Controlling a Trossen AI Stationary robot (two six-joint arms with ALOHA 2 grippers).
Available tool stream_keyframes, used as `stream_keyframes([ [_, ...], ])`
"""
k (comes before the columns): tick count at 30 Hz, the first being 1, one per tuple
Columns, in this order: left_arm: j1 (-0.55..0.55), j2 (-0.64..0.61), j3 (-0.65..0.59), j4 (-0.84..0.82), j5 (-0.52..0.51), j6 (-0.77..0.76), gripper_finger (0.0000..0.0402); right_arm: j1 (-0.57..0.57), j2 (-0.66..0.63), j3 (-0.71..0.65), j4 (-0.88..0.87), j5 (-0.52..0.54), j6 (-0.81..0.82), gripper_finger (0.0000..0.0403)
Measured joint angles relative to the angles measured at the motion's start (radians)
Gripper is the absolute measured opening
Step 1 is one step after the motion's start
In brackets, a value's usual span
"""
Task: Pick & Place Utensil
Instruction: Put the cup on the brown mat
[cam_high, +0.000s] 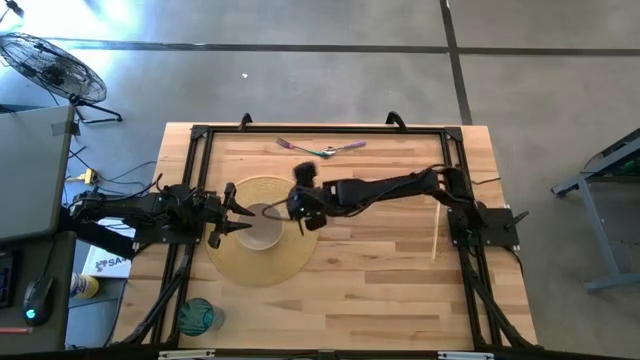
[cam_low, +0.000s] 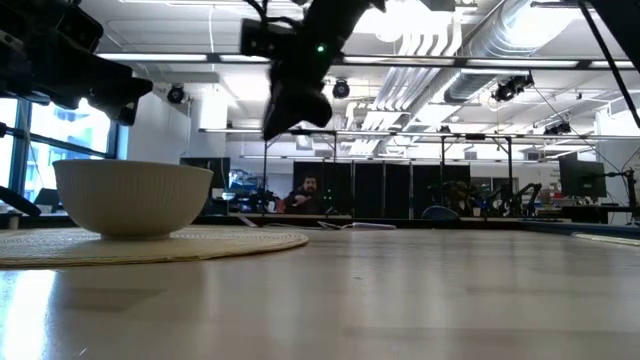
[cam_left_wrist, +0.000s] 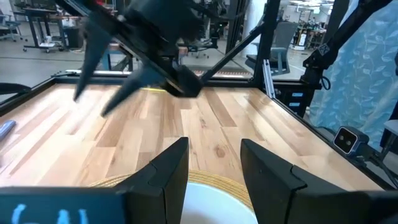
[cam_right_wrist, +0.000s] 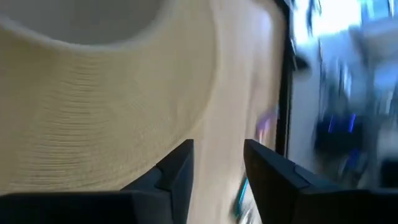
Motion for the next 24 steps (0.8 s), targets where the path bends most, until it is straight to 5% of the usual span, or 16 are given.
stream_keyframes([
  [5,0.0,0.0,0.0,0.0,-0.001,0.0,0.0143,-0.014,-0.025,0.0,-0.152,0.064,0.481,0.0129],
  [10,0.0,0.0,0.0,0.0,-0.001,0.0,0.0143,-0.022,-0.032,0.0,-0.276,-0.071,0.783,0.0129],
  [24,0.0,0.0,0.0,0.0,-0.001,0.0,0.0143,0.038,-0.032,0.0,-0.361,-0.298,0.907,0.0129],
])
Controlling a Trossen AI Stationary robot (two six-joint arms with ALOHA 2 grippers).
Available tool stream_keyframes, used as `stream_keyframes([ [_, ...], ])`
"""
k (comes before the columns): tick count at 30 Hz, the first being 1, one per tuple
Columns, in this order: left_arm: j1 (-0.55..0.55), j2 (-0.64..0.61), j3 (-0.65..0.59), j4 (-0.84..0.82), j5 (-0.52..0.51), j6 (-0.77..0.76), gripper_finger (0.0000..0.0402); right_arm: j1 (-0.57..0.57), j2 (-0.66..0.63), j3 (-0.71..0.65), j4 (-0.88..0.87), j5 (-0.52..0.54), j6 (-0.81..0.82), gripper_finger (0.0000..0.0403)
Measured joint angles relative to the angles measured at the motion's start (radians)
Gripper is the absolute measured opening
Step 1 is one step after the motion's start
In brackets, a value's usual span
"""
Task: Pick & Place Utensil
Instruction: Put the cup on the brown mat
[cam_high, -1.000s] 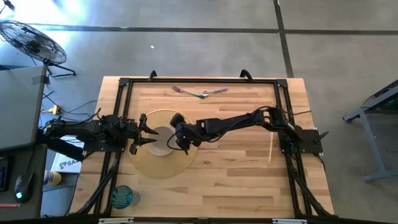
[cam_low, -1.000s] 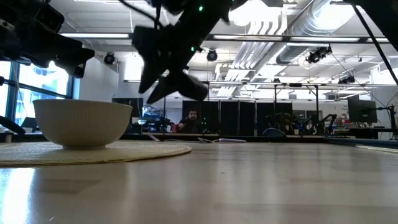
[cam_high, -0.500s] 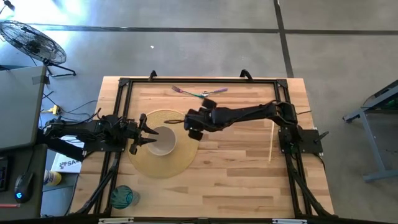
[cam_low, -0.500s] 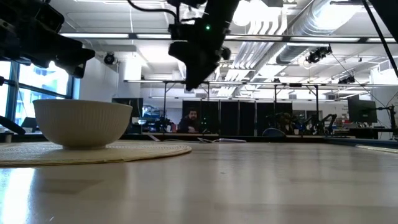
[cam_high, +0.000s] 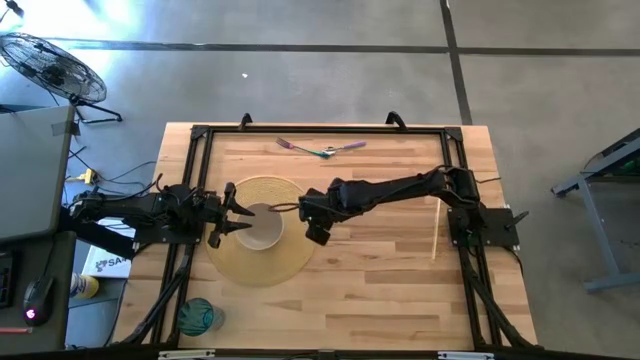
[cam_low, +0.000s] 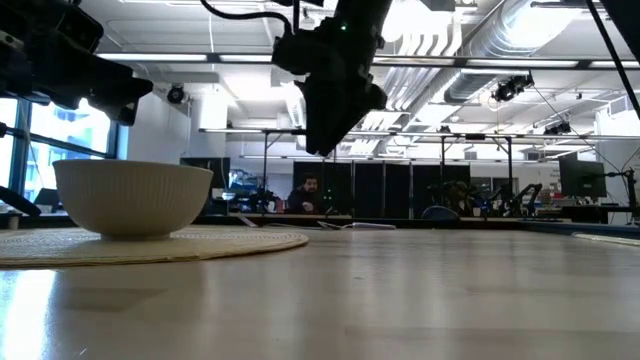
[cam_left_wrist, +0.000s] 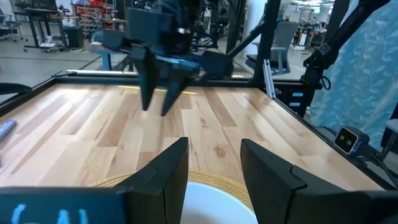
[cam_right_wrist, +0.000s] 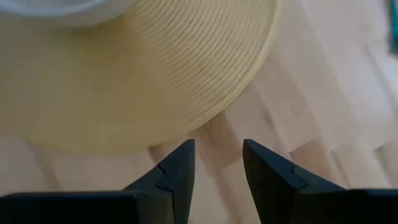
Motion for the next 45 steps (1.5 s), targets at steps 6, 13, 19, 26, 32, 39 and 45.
stream_keyframes([
  [6,0.0,0.0,0.0,0.0,0.0,0.0,0.0143,0.059,0.0,0.0,-0.082,-0.034,-0.003,0.0129],
  [13,0.0,0.0,0.0,0.0,0.001,0.0,0.0143,0.174,-0.005,0.0,-0.291,0.014,0.161,0.0129],
  [19,0.0,0.0,0.0,0.0,0.001,0.0,0.0143,0.259,-0.015,-0.03,-0.445,0.108,0.393,0.0129],
  [26,0.0,0.0,0.0,0.0,0.003,0.0,0.0143,0.299,-0.145,-0.248,-0.442,0.055,0.61,0.0129],
  [32,0.0,0.0,0.0,0.0,0.003,0.0,0.0143,0.308,-0.354,-0.5,-0.351,0.018,0.798,0.0129],
  [39,0.0,0.0,0.0,0.0,0.003,0.0,0.0143,0.296,-0.606,-0.767,-0.279,0.01,0.997,0.0129],
  [45,0.0,0.0,0.0,0.0,0.003,0.0,0.0143,0.22,-0.77,-0.959,-0.198,-0.012,1.057,0.0129],
])
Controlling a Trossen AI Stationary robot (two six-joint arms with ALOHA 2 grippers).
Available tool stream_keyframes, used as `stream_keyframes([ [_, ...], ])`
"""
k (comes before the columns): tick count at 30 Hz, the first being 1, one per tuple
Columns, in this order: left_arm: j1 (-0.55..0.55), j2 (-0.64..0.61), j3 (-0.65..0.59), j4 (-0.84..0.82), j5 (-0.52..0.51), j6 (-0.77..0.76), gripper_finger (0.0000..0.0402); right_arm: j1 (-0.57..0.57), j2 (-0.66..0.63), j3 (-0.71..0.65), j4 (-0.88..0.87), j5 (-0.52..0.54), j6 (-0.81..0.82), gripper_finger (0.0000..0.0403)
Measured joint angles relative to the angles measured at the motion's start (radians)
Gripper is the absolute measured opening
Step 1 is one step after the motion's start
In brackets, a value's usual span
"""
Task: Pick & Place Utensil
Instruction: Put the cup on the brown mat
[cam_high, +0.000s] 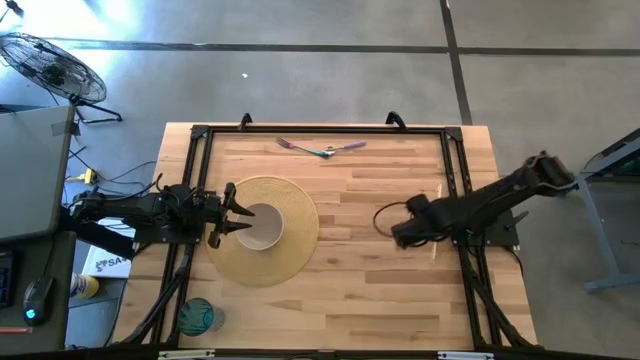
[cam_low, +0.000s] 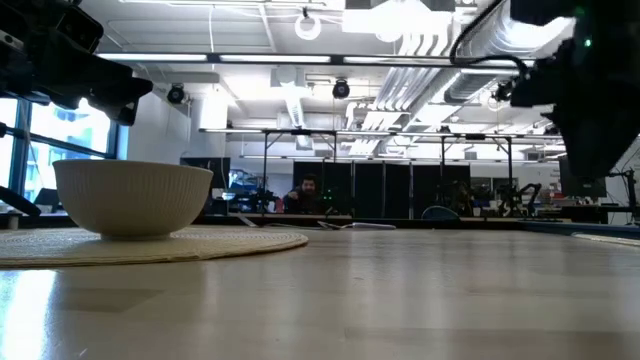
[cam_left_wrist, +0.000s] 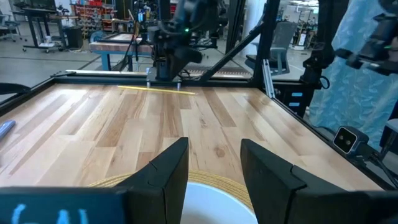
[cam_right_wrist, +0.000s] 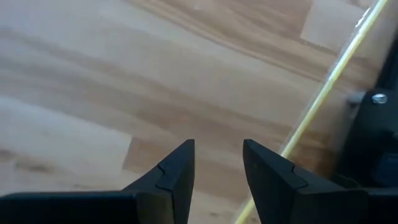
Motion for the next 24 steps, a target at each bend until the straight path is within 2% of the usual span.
stream_keyframes([
  [5,0.0,0.0,0.0,0.0,0.0,0.0,0.0143,-0.121,-0.071,-0.12,0.064,0.004,-0.011,0.0129],
  [12,0.0,0.0,0.0,0.0,0.0,0.0,0.0143,-0.257,-0.079,-0.208,0.15,0.013,-0.1,0.0129],
  [24,0.0,0.0,-0.001,0.03,0.002,0.0,0.0143,-0.286,-0.079,-0.227,0.223,0.007,-0.23,0.0129],
])
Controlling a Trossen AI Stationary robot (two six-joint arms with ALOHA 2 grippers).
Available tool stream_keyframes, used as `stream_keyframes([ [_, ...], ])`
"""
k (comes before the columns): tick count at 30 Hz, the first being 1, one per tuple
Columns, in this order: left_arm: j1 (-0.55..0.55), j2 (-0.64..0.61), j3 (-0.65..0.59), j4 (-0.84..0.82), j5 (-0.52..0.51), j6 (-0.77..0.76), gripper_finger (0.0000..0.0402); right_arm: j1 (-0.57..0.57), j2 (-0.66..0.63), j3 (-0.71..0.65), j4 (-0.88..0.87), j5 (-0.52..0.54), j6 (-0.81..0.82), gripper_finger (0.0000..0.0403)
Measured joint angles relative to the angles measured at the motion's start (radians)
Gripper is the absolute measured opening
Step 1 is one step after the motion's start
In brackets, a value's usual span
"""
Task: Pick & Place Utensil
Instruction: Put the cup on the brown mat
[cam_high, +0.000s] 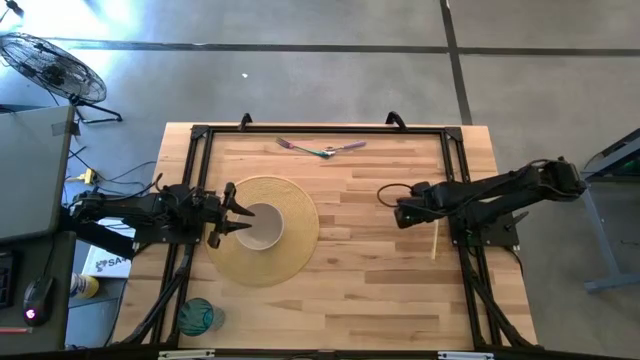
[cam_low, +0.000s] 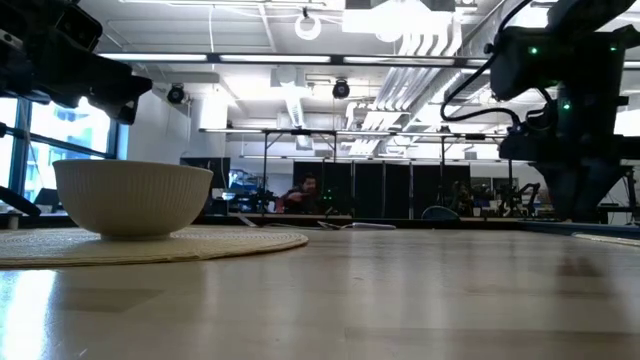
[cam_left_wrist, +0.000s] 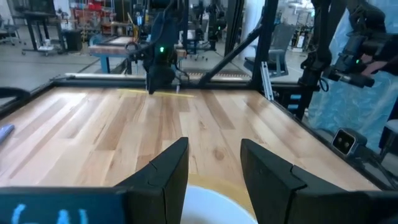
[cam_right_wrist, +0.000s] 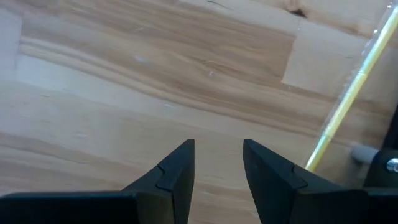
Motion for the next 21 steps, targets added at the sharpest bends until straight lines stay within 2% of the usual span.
stream_keyframes([
  [11,0.0,0.0,0.0,0.043,0.047,-0.206,0.0143,0.0,0.0,0.0,0.028,0.001,0.001,0.0129],
  [15,0.0,0.0,0.0,0.083,0.007,-0.292,0.0143,0.0,0.001,0.0,0.034,0.001,0.001,0.0129],
  [17,0.0,0.0,0.0,0.11,0.059,-0.343,0.0143,0.0,0.001,0.0,0.041,0.005,0.001,0.0129],
  [21,-0.004,0.004,0.0,0.212,0.257,-0.418,0.0143,0.0,0.001,0.0,0.061,0.012,0.001,0.0129],
])
